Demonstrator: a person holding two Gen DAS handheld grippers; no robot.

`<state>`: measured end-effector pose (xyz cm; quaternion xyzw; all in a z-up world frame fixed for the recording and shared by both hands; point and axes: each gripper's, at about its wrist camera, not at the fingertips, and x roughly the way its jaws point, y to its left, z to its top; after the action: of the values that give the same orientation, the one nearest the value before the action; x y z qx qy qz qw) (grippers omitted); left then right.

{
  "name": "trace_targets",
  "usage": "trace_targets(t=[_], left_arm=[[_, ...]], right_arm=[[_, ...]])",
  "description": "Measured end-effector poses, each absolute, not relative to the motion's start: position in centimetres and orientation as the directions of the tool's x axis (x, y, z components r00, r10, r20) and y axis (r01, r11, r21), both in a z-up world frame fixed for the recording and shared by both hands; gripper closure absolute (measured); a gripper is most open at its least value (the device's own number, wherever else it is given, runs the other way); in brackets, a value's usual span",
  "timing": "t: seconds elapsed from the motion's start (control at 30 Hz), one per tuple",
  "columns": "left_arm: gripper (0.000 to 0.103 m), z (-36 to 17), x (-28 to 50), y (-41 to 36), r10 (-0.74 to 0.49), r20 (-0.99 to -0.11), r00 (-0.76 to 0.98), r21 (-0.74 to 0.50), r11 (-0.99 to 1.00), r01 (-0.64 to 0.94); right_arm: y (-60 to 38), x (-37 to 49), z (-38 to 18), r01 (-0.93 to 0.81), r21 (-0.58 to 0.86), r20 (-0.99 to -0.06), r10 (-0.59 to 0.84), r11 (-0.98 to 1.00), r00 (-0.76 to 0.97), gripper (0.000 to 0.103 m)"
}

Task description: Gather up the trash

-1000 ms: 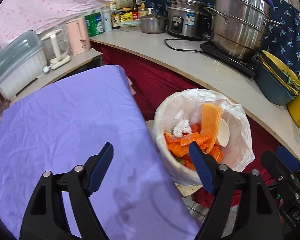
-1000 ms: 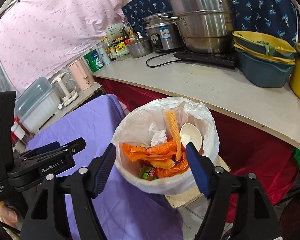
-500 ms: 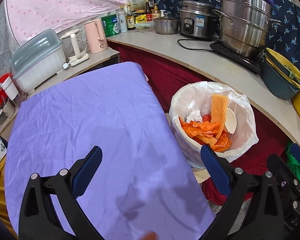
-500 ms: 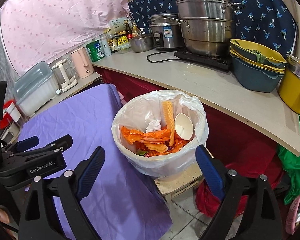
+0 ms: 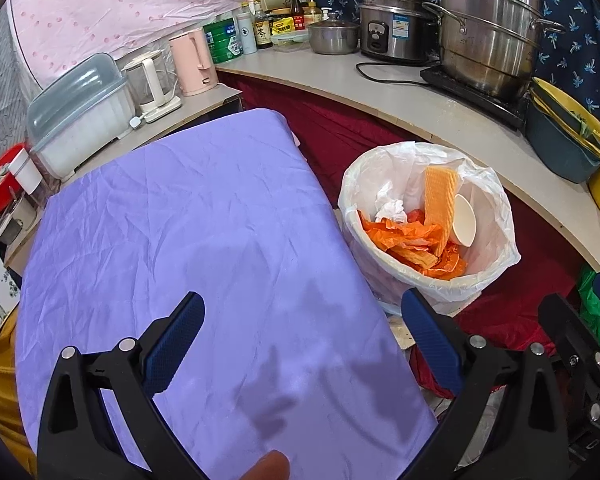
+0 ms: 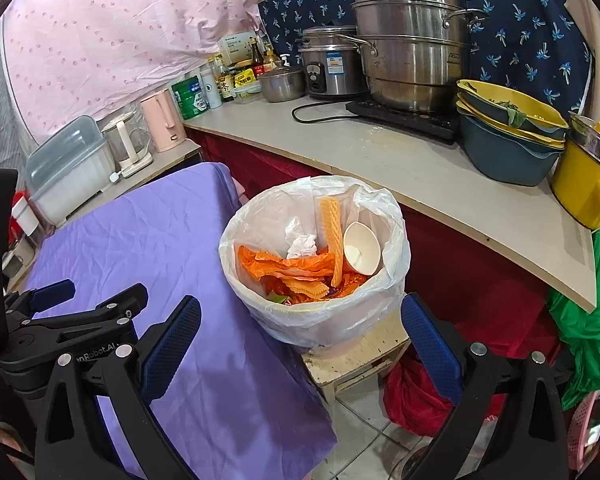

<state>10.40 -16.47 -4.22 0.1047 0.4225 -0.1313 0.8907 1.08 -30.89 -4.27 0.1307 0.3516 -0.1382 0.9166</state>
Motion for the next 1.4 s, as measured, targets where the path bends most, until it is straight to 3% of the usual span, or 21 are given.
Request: trace_targets(t=[1.4], left_arm=[[0.009, -4.5, 9.0, -15.6, -0.122, -0.784, 0.608, 0.075, 0.954, 0.289]], right_arm=[[-29.9, 1.0, -4.6, 0.317, 0.103, -0.685, -0.164, 0.943, 0.709, 0.006]])
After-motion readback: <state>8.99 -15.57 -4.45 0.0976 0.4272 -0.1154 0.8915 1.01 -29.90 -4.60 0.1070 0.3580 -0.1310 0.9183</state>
